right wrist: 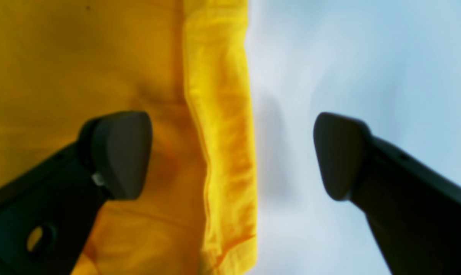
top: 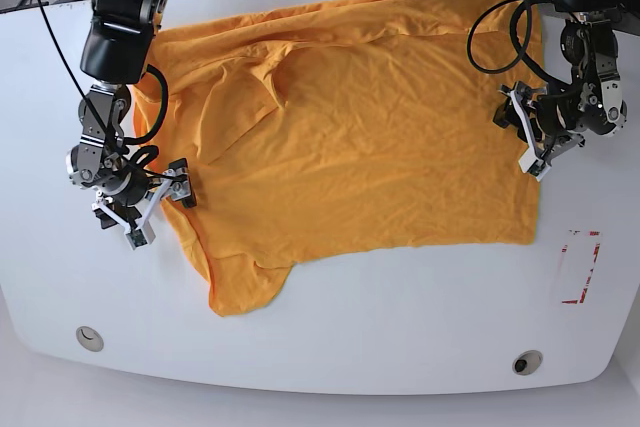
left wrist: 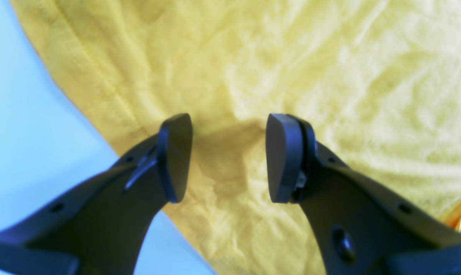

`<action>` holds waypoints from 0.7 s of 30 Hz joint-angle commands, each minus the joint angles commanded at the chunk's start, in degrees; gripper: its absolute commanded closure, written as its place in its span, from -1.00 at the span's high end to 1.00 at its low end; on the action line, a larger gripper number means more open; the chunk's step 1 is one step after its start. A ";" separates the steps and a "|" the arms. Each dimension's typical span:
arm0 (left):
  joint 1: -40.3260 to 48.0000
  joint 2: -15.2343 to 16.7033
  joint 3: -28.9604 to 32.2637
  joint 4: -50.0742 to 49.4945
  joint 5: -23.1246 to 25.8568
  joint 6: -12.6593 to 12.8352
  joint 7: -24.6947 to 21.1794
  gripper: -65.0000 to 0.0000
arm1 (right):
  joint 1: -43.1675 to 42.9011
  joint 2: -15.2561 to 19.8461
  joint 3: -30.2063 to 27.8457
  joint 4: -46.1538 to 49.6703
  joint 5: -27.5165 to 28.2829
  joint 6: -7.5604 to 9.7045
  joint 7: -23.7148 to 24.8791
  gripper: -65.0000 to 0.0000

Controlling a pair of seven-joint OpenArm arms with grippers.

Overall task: Layout the t-shirt on the table in an organized manner, then fold the t-shirt properly
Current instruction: 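Pull the grasped side edge outward with the right gripper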

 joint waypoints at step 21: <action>0.18 0.00 0.00 0.00 -0.18 0.00 0.00 -0.09 | 4.92 11.69 0.18 -15.38 0.35 -0.09 11.25 1.00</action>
